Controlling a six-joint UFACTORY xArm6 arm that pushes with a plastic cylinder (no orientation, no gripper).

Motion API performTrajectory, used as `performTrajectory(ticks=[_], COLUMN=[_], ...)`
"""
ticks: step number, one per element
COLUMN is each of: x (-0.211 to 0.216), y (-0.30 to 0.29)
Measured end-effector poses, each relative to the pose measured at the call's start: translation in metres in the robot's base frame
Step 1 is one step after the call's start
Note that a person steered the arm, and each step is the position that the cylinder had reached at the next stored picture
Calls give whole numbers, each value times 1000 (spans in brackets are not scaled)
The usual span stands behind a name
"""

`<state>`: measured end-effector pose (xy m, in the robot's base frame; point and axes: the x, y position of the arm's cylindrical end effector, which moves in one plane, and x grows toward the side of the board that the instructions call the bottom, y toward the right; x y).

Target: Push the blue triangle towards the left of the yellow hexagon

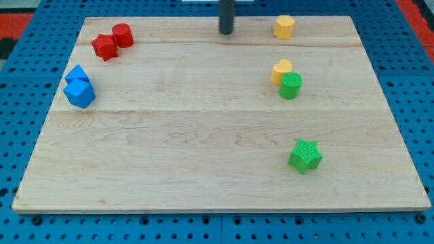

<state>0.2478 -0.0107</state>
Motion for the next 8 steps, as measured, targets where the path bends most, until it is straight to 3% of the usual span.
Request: performTrajectory(ticks=[1,2,5,6,8], x=[31,68,78,73,141], y=[-75,-113,-258,-293,-288])
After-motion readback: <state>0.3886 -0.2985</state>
